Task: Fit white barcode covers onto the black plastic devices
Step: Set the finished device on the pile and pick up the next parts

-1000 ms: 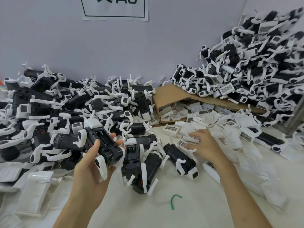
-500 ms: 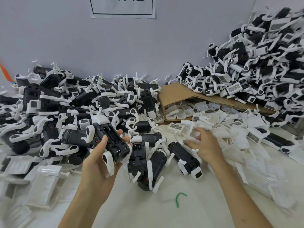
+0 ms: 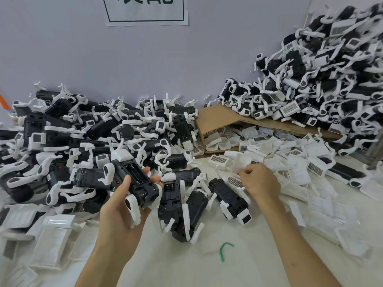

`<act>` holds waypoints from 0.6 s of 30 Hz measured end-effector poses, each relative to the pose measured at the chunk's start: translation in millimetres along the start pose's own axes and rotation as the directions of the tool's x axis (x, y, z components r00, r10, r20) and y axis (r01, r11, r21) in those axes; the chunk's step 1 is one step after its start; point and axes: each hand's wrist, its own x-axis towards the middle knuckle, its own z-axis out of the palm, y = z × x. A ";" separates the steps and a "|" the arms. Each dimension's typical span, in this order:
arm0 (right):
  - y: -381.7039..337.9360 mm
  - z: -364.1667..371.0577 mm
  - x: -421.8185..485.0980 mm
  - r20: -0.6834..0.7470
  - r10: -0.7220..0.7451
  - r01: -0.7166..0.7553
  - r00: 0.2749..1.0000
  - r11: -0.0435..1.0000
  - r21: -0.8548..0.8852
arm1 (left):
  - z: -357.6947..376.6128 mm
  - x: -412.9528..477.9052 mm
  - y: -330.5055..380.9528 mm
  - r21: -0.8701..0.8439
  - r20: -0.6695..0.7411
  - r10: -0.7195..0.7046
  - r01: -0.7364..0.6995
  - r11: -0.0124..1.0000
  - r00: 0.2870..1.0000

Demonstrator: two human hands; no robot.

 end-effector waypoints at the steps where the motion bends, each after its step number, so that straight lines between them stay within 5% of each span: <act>1: 0.7 1.1 1.2 -0.010 0.007 -0.007 1.000 1.000 -0.012 | 0.0 0.0 -0.1 0.000 -0.004 0.001 -0.001 1.000 1.000; 6: -0.3 -0.7 4.9 -0.033 0.009 -0.008 0.999 0.999 0.050 | -0.3 -0.6 -0.2 0.003 0.006 0.008 -0.008 1.000 1.000; 10: 1.0 -2.9 6.5 0.091 -0.069 0.059 0.993 0.993 0.106 | -0.9 0.5 -0.1 0.003 0.010 0.002 -0.002 1.000 1.000; 15: -3.8 -5.2 -2.1 -0.088 -0.149 0.154 0.985 0.987 0.052 | -0.4 1.4 0.4 0.015 -0.001 0.005 -0.005 1.000 1.000; 18: -4.7 -9.9 -5.1 -0.162 -0.128 0.161 0.978 0.965 0.207 | -2.0 0.8 1.1 -0.019 0.031 0.004 -0.004 1.000 1.000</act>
